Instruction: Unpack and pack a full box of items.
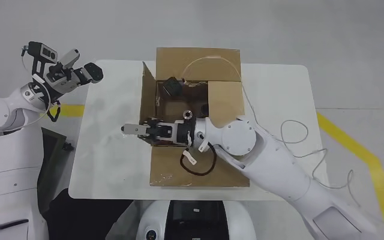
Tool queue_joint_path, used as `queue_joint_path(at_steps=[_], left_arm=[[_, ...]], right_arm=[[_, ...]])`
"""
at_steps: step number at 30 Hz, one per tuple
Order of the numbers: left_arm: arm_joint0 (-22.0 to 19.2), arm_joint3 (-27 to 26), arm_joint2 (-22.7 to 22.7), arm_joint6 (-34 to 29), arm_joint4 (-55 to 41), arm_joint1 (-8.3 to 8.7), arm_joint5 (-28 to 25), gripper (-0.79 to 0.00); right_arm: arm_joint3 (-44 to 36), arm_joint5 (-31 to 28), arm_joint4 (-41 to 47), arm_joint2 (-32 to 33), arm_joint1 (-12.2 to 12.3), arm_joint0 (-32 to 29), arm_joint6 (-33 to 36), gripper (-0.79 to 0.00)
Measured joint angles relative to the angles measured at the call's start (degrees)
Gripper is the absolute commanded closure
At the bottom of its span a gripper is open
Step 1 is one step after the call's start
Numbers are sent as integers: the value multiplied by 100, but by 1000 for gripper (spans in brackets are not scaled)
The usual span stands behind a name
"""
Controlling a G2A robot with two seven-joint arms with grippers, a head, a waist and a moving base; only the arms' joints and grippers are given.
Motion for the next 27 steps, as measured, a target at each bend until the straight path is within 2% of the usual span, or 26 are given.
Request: queue_joint_path(at_steps=[16,27], left_arm=[[-371,-9,338,-214,-450,11,16,-785],[-588,252,848,-427,-661,-35,91,-785]], right_arm=[[409,28,-340,-399,-341,154,225,-785],[602,63,-430,-506,-515,138,490,-785]])
